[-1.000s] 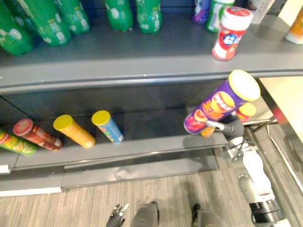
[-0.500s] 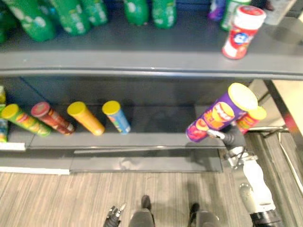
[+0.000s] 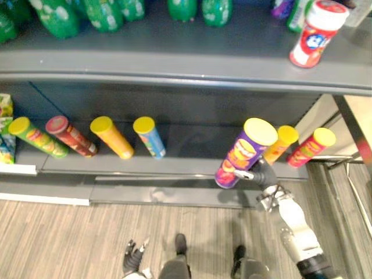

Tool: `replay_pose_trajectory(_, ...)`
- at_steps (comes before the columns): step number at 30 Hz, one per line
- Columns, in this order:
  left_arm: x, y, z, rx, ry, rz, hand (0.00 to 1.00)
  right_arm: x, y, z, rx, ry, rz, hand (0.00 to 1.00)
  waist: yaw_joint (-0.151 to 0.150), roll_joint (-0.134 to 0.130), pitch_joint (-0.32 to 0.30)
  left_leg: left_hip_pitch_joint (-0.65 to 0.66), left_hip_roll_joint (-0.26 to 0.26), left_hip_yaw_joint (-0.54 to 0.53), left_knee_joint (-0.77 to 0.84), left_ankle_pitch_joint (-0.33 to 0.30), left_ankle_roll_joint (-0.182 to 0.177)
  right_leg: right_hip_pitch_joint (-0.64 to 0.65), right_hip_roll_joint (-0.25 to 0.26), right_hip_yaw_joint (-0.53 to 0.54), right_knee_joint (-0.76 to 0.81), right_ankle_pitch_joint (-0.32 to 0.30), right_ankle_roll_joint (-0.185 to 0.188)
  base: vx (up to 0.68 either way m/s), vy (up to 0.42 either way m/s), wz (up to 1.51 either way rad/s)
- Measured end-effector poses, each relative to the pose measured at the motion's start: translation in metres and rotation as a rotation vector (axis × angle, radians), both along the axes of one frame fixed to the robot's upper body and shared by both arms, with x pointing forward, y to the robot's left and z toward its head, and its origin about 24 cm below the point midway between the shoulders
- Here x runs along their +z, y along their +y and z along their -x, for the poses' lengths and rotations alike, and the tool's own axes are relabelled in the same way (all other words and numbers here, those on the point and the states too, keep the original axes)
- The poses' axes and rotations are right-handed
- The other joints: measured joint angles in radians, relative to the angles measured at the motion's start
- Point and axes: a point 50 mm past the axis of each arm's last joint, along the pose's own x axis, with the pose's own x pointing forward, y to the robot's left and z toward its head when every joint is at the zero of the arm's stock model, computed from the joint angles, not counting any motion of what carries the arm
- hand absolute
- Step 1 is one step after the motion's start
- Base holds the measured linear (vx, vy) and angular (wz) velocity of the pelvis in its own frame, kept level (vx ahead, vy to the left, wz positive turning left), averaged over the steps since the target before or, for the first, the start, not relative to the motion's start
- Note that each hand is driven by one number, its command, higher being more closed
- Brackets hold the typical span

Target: Put the gum and the chips on the shelf.

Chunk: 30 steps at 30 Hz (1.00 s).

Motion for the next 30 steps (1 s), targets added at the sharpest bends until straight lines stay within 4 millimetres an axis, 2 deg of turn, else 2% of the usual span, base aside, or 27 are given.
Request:
replay_pose_trajectory(2, 0.007, 0.000, -0.014, 0.002, -0.036, -0.049, 0.00, 0.007, 0.002, -0.012, -0.028, -0.023, 0.016, 1.00, 0.003, 0.008, 0.027, -0.025, -0.002, -0.012, 0.034, -0.004, -0.003, -0.006, -0.004, -0.006, 0.011, 0.000, 0.000, -0.03, 0.004, 0.17)
replay_pose_trajectory(5, 0.027, 0.000, -0.045, 0.044, -0.142, -0.121, 0.00, 0.029, 0.006, -0.032, -0.079, -0.101, 0.024, 1.00, 0.016, 0.027, 0.113, -0.104, -0.003, -0.038, 0.158, -0.049, -0.003, -0.051, -0.022, -0.011, 0.088, -0.022, -0.010, -0.10, 0.020, 0.16)
replay_pose_trajectory(8, 0.033, 0.001, -0.055, 0.086, -0.174, -0.142, 0.00, 0.033, 0.006, -0.043, -0.130, -0.113, 0.068, 1.00, 0.028, 0.035, 0.158, -0.153, -0.006, -0.055, 0.229, -0.071, -0.004, -0.089, -0.038, -0.014, 0.162, -0.051, -0.015, -0.11, -0.012, 0.15)
replay_pose_trajectory(11, 0.037, 0.002, -0.058, 0.107, -0.184, -0.167, 0.00, 0.028, 0.002, -0.054, -0.199, -0.096, 0.131, 1.00, 0.041, 0.034, 0.177, -0.193, -0.007, -0.071, 0.261, -0.074, -0.002, -0.128, -0.050, -0.023, 0.212, -0.074, -0.022, -0.10, -0.041, 0.16)
replay_pose_trajectory(15, 0.037, -0.002, -0.060, 0.083, -0.182, -0.177, 0.00, 0.028, -0.010, -0.071, -0.311, -0.077, 0.176, 1.00, 0.057, 0.049, 0.189, -0.236, -0.009, -0.092, 0.281, -0.068, 0.001, -0.161, -0.059, -0.044, 0.251, -0.092, -0.028, -0.06, -0.037, 0.18)
replay_pose_trajectory(17, 0.036, -0.004, -0.061, 0.071, -0.174, -0.168, 0.00, 0.036, -0.018, -0.079, -0.371, -0.090, 0.171, 1.00, 0.065, 0.059, 0.198, -0.260, -0.009, -0.098, 0.304, -0.068, 0.001, -0.182, -0.070, -0.047, 0.277, -0.097, -0.033, -0.06, -0.039, 0.15)
replay_pose_trajectory(20, 0.034, -0.013, -0.065, 0.063, -0.172, -0.130, 0.00, 0.059, -0.033, -0.087, -0.472, -0.169, 0.128, 1.00, 0.083, 0.083, 0.216, -0.307, -0.019, -0.107, 0.343, -0.072, 0.002, -0.226, -0.093, -0.050, 0.334, -0.112, -0.034, -0.06, -0.032, 0.13)
replay_pose_trajectory(22, 0.031, -0.016, -0.064, 0.054, -0.153, -0.113, 0.00, 0.075, -0.034, -0.090, -0.514, -0.224, 0.097, 1.00, 0.085, 0.090, 0.228, -0.343, -0.025, -0.110, 0.365, -0.072, 0.002, -0.263, -0.112, -0.054, 0.378, -0.131, -0.036, -0.05, -0.042, 0.15)
replay_pose_trajectory(28, 0.029, -0.028, -0.065, 0.043, -0.158, -0.068, 0.00, 0.096, -0.031, -0.093, -0.605, -0.306, 0.072, 1.00, 0.108, 0.098, 0.239, -0.407, -0.009, -0.075, 0.414, -0.074, 0.003, -0.328, -0.141, -0.064, 0.458, -0.167, -0.046, -0.03, -0.067, 0.13)
replay_pose_trajectory(30, 0.031, -0.030, -0.067, 0.040, -0.178, -0.057, 0.00, 0.115, -0.028, -0.095, -0.635, -0.376, 0.062, 1.00, 0.110, 0.101, 0.243, -0.440, -0.006, -0.077, 0.432, -0.074, 0.003, -0.359, -0.145, -0.067, 0.480, -0.174, -0.050, -0.02, -0.045, 0.06)
